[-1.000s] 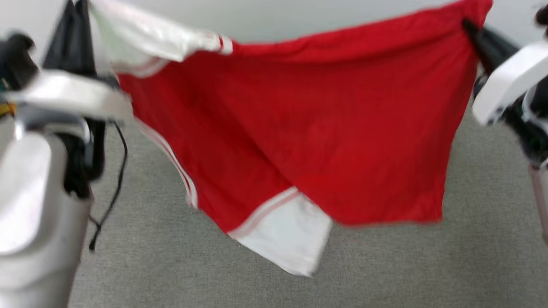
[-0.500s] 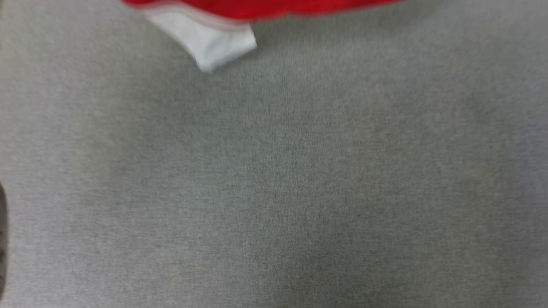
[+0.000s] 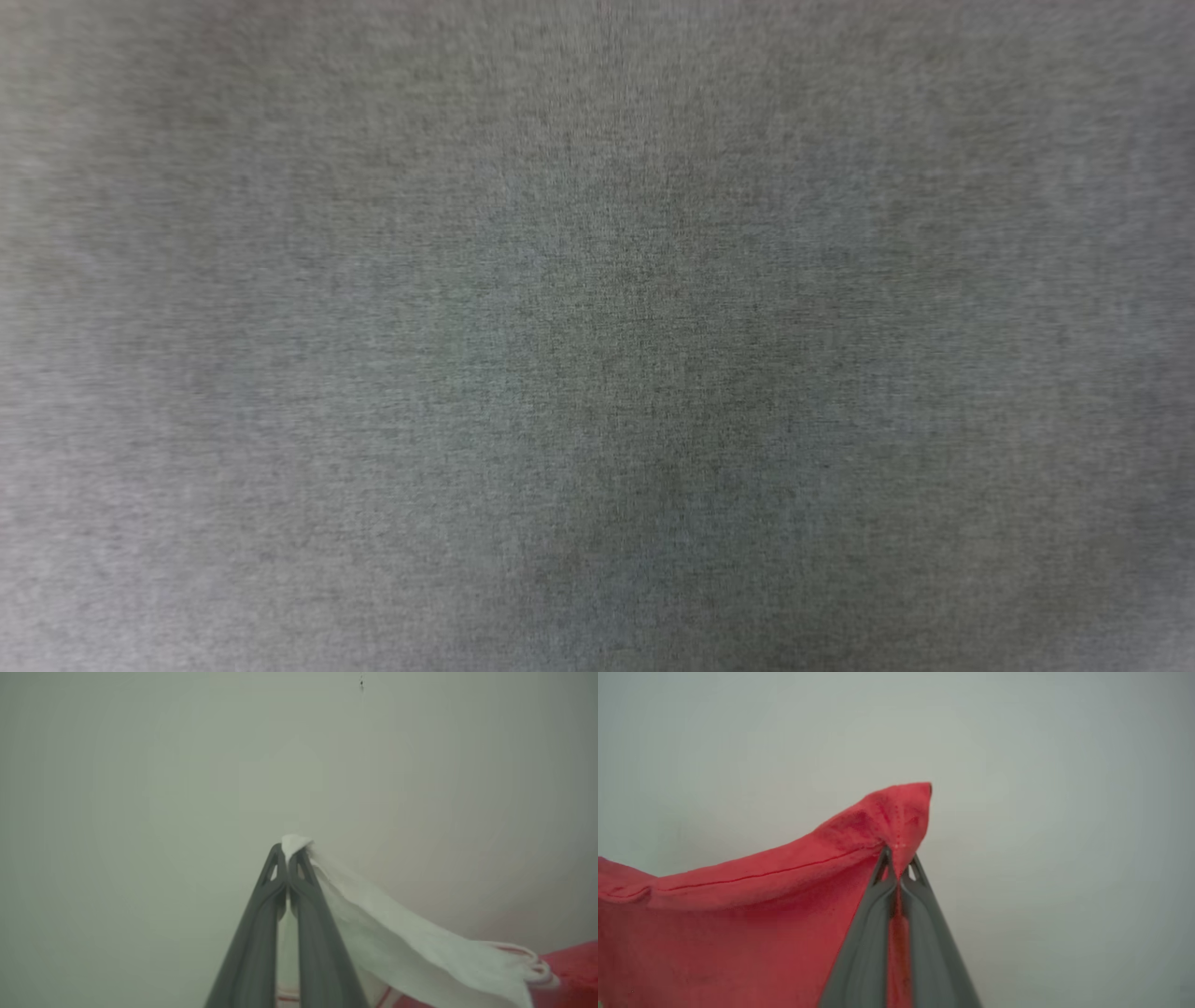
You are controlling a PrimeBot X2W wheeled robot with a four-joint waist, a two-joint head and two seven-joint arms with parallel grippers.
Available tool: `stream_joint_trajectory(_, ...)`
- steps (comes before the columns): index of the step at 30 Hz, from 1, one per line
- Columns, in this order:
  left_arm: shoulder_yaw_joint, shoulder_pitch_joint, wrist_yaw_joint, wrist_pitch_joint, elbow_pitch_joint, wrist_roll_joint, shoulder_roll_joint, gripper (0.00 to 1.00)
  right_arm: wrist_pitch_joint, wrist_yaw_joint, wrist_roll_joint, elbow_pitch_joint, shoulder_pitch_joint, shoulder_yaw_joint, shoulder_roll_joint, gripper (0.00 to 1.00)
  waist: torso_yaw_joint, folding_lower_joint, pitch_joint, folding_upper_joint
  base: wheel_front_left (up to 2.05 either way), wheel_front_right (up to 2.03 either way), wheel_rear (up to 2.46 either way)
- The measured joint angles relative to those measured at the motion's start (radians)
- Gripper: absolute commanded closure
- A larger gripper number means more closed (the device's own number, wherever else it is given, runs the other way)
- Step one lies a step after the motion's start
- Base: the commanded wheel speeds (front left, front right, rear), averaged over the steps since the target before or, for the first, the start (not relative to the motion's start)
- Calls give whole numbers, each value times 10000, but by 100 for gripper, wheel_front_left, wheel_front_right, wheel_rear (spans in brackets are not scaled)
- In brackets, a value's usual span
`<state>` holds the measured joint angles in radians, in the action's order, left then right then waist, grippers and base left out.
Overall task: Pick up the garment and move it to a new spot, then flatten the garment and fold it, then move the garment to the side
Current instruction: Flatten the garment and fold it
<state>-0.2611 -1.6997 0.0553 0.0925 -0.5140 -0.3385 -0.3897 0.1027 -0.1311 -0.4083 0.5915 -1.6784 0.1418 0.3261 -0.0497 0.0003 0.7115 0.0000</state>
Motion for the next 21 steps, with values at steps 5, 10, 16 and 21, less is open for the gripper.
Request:
stream_joint_trajectory(5, -167, 287, -121, 382, -1294, -71, 245, 100, -560, 0, -255, 1308, -74, 600, -299, 100, -35, 0, 353, 0, 0, 0, 0)
stream_joint_trajectory(10, -107, 894, -305, 932, -2638, -412, 529, 100, -1078, 0, -477, 2433, 223, 1239, -468, 100, -6, -1, 149, 1, 0, 0, 0)
stream_joint_trajectory(16, -13, 2266, -667, 1415, -3933, -817, 872, 100, -1672, 0, -1014, 3542, 1683, 1952, -702, 100, 13, -2, -613, 0, 0, 0, 0)
stream_joint_trajectory(21, 194, 4039, -968, 1651, -4426, -1227, 1147, 100, -2167, -2, -1634, 3789, 3466, 2638, -583, 100, 116, -3, -1557, 0, 0, 0, 0)
